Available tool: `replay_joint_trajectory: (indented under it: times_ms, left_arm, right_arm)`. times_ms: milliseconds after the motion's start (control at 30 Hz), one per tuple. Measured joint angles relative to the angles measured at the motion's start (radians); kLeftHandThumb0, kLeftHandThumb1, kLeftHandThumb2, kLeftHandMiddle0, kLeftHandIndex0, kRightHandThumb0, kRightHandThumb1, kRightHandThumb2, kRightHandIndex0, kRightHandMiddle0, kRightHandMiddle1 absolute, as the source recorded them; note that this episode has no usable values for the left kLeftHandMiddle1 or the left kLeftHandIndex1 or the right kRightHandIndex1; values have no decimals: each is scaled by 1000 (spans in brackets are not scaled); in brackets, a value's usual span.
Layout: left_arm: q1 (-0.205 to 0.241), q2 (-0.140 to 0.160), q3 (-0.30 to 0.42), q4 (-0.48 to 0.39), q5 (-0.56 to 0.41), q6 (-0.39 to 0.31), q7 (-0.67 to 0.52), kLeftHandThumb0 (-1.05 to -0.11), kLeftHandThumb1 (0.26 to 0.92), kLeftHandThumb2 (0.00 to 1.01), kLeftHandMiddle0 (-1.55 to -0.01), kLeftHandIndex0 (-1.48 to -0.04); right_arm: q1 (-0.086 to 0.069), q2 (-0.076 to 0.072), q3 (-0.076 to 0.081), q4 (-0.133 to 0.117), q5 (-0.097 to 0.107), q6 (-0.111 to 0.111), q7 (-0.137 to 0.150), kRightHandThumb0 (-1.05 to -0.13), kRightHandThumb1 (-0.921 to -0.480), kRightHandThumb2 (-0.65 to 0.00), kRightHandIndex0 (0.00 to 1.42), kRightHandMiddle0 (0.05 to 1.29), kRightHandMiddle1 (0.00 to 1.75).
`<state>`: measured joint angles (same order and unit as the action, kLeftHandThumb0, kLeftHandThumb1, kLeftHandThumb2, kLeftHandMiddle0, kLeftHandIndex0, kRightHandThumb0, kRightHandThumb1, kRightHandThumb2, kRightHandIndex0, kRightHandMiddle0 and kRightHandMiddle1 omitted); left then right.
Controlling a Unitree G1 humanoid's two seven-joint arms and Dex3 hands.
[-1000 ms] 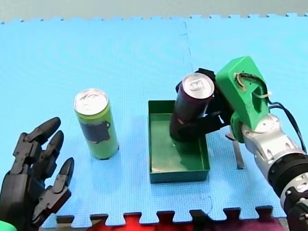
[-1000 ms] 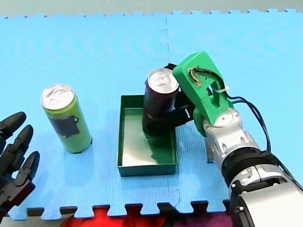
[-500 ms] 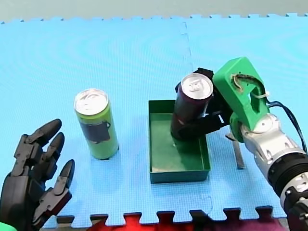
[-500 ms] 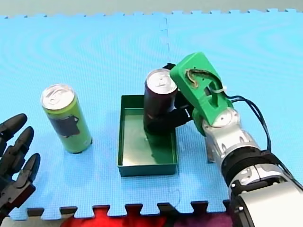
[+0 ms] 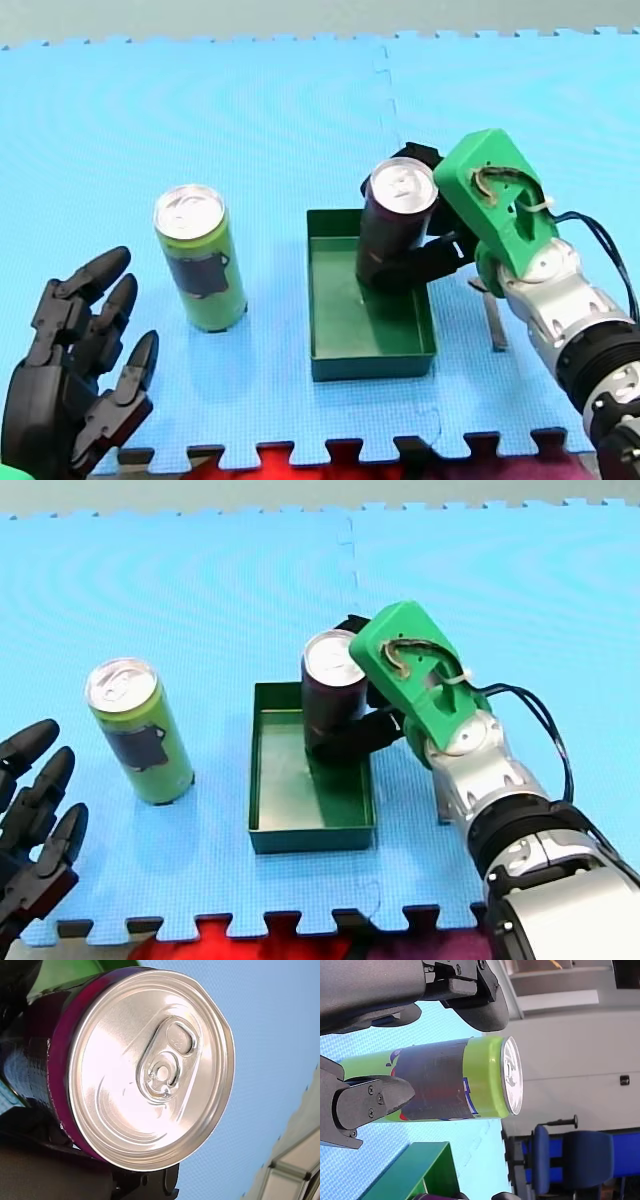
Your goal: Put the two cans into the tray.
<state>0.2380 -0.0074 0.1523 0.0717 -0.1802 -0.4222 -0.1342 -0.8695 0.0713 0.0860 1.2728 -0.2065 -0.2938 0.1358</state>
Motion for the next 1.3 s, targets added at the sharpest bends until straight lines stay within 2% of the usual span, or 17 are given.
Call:
replay_joint_trajectory:
  times_ms: [67, 133, 167, 200, 267, 300, 367, 467, 633, 767, 933, 1300]
  left_arm:
    - [0, -1, 0, 0, 0, 0, 0, -1048, 921, 507, -283, -115]
    - [0, -2, -1, 0, -2, 0, -2, -1048, 921, 506, -282, -116]
    - [0, -2, 0, 0, -3, 0, -3, -1048, 921, 505, -282, -116]
    - [0, -2, 0, 0, -3, 0, -5, -1048, 921, 505, -281, -117]
    - [0, -2, 0, 2, -7, -1, -9, -1048, 921, 504, -281, -117]
    - [0, -2, 0, 2, -9, -2, -11, -1048, 921, 503, -281, -118]
    - [0, -2, 1, 4, -13, -4, -14, -1048, 921, 503, -281, -117]
    - [0, -2, 1, 6, -14, -10, -17, -1048, 921, 503, -279, -116]
    - [0, -2, 3, 11, -13, -18, -18, -1048, 921, 506, -277, -115]
    - [0, -2, 3, 12, -13, -19, -18, -1048, 921, 507, -278, -115]
    - [1, -1, 3, 12, -13, -19, -21, -1048, 921, 508, -277, -115]
    - [-1, 1, 5, 13, -14, -19, -23, -1048, 921, 509, -278, -112]
  right_arm:
    - [1, -1, 3, 0, -2, -8, 0, -192, -785, -7, 908, 591, 1746]
    - [2, -1, 6, 0, -3, -13, 0, -305, -772, -4, 775, 501, 1681]
    - [3, -2, 7, 0, -3, -14, 0, -431, -739, -3, 688, 541, 1435]
    - [2, -1, 8, 0, -4, -14, 1, -610, -726, -3, 641, 623, 1038]
    - [2, -1, 12, -2, -9, -14, -2, -845, -756, -4, 600, 701, 449]
    - [2, -1, 15, -3, -12, -13, -4, -904, -773, -4, 587, 688, 267]
    - [2, -2, 25, -5, -22, -11, -3, -989, -811, -4, 616, 597, 63]
    - [0, -6, 44, -6, -39, -11, 13, -1040, -848, -2, 711, 492, 7]
    - [-2, -12, 58, -4, -49, -16, 26, -1048, -870, -7, 558, 290, 0]
    - [-2, -14, 58, 0, -49, -24, 41, -1048, -885, -10, 476, 233, 0]
    - [-1, -16, 51, 4, -41, -35, 60, -1048, -892, -10, 449, 204, 0]
    - [0, -24, 47, 5, -41, -54, 63, -1031, -905, -5, 434, 169, 0]
